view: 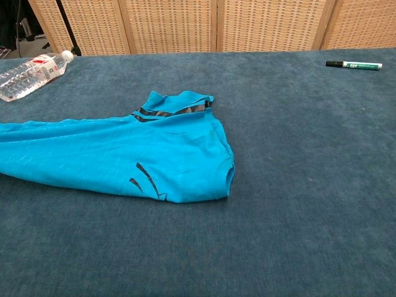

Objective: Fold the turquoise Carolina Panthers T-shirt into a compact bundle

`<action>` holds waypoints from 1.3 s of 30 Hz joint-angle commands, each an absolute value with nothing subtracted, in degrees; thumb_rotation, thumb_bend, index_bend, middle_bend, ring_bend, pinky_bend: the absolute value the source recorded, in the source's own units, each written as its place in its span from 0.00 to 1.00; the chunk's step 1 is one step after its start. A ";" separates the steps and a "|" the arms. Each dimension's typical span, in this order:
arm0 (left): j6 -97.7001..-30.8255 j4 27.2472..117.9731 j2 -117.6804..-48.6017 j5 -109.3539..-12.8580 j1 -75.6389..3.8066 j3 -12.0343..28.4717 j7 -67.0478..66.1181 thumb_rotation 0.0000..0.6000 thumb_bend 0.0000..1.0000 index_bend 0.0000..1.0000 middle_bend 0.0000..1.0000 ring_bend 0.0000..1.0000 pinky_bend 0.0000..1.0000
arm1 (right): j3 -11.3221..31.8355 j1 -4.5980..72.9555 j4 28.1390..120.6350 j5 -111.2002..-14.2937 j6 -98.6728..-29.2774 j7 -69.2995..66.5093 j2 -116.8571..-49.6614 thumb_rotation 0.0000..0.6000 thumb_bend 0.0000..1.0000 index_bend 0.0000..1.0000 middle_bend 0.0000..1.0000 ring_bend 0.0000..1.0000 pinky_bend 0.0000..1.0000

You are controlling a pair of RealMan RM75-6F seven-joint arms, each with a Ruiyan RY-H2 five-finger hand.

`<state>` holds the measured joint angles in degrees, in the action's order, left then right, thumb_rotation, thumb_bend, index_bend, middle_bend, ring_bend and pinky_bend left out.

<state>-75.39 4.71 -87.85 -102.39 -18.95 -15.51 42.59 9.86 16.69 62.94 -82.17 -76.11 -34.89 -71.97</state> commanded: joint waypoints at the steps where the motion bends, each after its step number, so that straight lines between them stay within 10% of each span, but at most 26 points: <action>1: -74.73 4.47 -87.21 -101.82 -18.32 -15.00 42.61 1.00 0.66 0.97 0.00 0.00 0.00 | 9.74 16.75 62.95 -82.25 -76.01 -34.55 -72.09 1.00 0.00 0.00 0.00 0.00 0.00; 17: -74.09 4.25 -84.85 -101.02 -17.34 -14.14 39.85 1.00 0.66 0.97 0.00 0.00 0.00 | 9.71 16.71 63.33 -82.21 -76.20 -33.50 -72.25 1.00 0.00 0.00 0.00 0.00 0.00; 39: -100.66 6.90 -89.01 -106.82 -31.12 -17.16 32.54 1.00 0.67 0.97 0.00 0.00 0.00 | 10.67 15.88 63.81 -81.53 -77.51 -35.43 -70.87 1.00 0.00 0.00 0.00 0.00 0.00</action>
